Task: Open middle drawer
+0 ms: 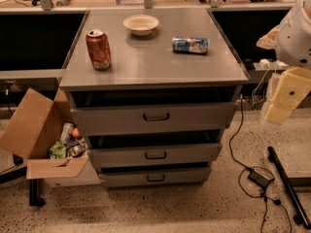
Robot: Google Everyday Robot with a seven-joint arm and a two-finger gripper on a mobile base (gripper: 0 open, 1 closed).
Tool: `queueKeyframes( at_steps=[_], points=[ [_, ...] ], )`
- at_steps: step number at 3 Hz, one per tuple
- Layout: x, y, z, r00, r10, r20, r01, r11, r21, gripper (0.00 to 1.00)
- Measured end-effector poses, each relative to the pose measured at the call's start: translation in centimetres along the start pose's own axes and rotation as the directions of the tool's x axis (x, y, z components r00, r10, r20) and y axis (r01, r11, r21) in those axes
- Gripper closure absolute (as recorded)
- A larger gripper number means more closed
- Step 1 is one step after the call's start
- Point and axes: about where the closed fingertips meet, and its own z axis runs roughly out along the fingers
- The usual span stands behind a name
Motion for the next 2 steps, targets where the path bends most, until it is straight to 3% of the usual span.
queueKeyframes(
  at_steps=[1, 2],
  points=[
    [0.0, 0.0, 0.0, 1.0, 0.0, 0.0, 0.0, 1.0, 0.0, 0.0],
    [0.2, 0.7, 2.5, 0.999, -0.036, -0.013, 0.035, 0.9991, -0.022, 0.0]
  ],
)
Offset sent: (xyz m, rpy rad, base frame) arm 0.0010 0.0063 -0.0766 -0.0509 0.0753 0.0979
